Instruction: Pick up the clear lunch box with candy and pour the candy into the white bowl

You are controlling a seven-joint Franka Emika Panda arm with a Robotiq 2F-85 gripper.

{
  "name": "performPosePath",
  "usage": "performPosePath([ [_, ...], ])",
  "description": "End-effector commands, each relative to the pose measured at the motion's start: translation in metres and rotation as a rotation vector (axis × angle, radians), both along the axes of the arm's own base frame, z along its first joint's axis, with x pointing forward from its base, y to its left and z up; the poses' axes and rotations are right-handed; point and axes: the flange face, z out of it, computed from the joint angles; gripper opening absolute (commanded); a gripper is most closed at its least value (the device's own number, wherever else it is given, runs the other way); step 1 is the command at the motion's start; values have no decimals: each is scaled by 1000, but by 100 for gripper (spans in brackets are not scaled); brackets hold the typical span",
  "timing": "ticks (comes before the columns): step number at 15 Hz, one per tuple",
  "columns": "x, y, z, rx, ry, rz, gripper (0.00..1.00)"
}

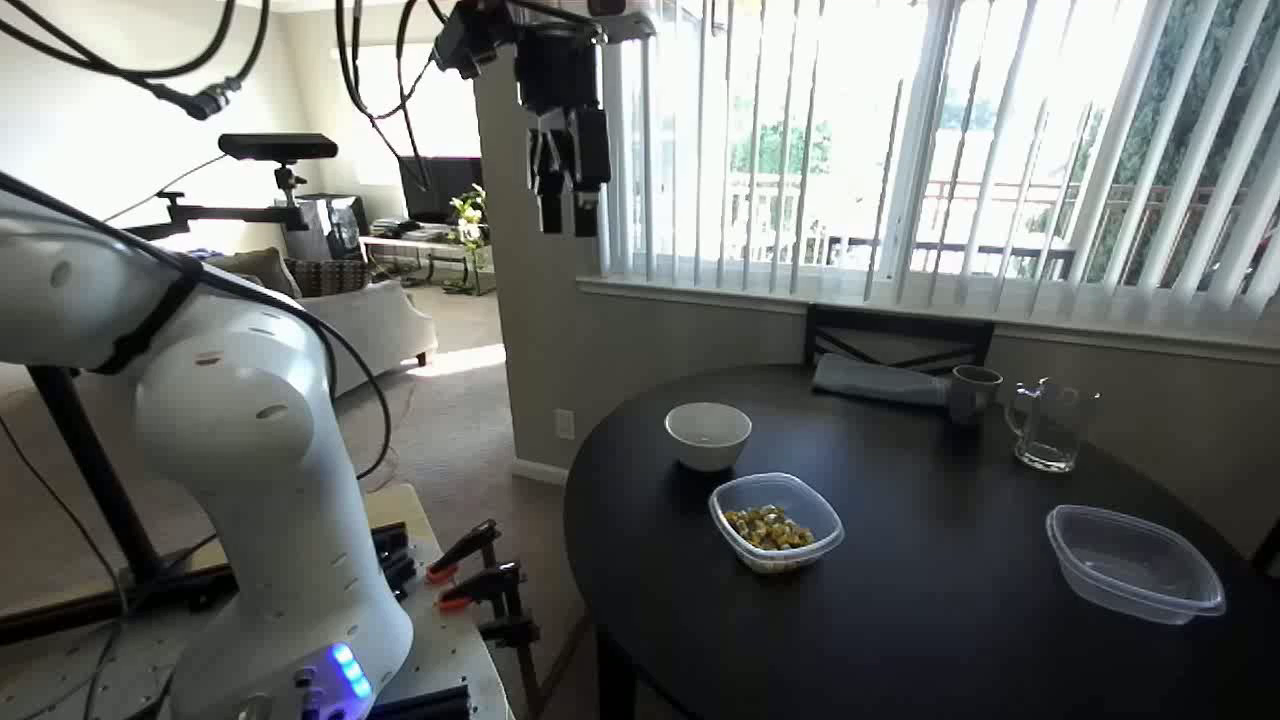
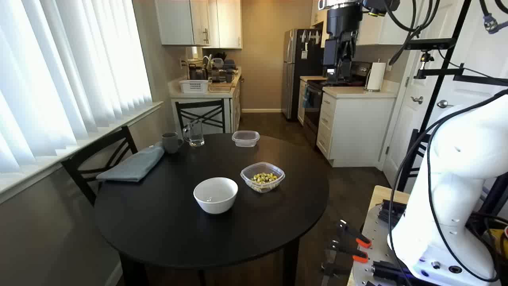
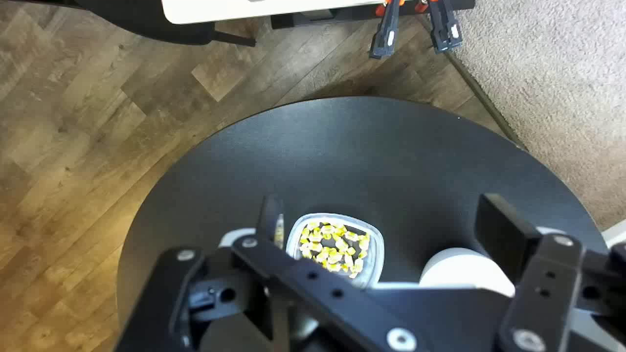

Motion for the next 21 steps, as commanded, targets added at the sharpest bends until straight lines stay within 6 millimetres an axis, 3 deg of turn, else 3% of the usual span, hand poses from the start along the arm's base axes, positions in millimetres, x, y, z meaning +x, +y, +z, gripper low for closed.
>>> performPosePath([
  [1, 0, 0, 1, 0, 1, 0, 100],
  [8, 0, 0, 1, 0, 1, 0, 100],
  [9, 9, -1, 0, 0, -2, 5, 100],
  [11, 48, -12, -9, -7, -54, 0, 100],
  [12, 75, -21, -25, -4, -93, -24, 100],
  [15, 126, -27, -58, 7, -189, -40, 100],
  [21, 224, -53, -164, -58, -79, -69, 100],
])
